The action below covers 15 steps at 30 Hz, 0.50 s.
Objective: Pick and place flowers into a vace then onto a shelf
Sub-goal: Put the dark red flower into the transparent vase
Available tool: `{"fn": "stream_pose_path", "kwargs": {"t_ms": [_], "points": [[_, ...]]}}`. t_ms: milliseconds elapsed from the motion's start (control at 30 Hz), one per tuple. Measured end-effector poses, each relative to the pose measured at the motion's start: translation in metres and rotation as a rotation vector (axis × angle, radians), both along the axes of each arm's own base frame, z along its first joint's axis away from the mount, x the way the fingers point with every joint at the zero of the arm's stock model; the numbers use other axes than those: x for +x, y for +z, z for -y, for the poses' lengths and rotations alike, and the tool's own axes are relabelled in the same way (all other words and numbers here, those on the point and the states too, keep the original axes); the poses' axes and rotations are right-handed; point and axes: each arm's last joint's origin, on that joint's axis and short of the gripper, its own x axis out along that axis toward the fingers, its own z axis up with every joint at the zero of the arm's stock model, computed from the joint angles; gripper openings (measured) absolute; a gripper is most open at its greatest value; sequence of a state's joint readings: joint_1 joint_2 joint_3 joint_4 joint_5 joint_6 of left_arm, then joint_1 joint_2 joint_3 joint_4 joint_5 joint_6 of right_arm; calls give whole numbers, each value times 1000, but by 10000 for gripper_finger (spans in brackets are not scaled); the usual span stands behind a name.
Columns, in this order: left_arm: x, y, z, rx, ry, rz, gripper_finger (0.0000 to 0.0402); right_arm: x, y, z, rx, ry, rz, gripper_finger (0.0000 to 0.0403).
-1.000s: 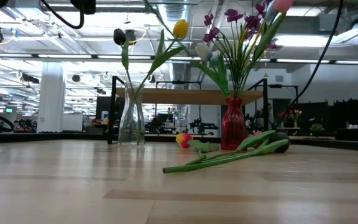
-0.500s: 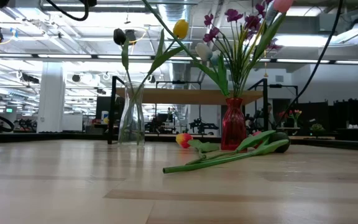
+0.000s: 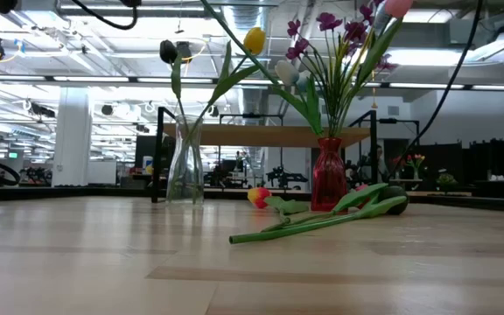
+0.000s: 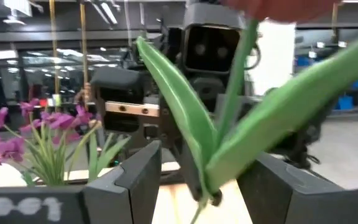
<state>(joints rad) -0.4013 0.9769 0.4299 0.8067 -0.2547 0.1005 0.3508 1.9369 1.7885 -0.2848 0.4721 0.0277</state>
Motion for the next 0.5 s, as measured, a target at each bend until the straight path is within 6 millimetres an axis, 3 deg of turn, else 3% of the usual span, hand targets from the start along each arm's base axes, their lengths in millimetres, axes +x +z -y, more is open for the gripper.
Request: {"fn": "stream_pose_path", "kwargs": {"t_ms": [233, 500], "points": [[10, -5, -1, 25, 92, 20, 162, 0, 0, 1, -3, -4, -2, 5], [10, -6, -1, 80, 118, 13, 14, -1, -2, 2, 26, -28, -16, 18]]}}
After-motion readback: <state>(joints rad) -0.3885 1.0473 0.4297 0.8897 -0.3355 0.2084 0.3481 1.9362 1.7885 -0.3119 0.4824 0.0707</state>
